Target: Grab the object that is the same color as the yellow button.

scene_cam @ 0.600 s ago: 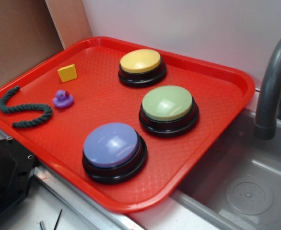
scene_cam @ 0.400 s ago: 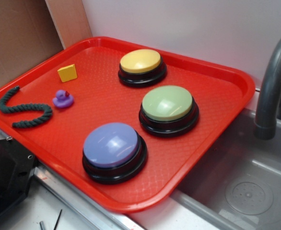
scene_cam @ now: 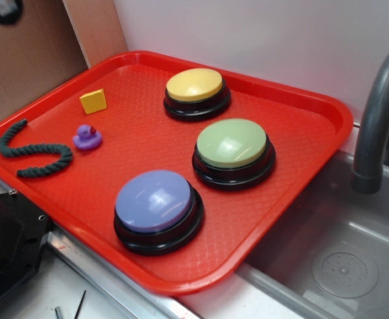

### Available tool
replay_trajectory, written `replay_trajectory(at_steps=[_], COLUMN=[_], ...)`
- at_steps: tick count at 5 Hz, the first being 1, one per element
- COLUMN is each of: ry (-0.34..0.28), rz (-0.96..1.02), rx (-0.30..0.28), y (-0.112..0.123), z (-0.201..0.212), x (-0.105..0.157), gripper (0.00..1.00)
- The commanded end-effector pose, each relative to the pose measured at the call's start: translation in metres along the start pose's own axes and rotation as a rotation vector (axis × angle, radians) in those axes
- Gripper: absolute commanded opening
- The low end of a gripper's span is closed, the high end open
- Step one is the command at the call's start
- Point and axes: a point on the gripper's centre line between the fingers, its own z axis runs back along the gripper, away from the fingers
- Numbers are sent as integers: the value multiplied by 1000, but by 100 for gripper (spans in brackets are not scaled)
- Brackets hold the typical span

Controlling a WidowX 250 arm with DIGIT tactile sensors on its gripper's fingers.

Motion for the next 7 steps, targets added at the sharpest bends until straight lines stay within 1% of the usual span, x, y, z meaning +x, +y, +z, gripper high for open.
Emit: replay_trajectory(at_steps=[1,2,5,6,7], ry=[-162,-256,-256,-237,-269], rz=[507,774,774,742,802], rx=[62,10,10,-48,-50], y=[47,62,62,59,60], z=[-28,-31,-31,-55,-72], x=[73,71,71,87,97], gripper=[100,100,100,100,100])
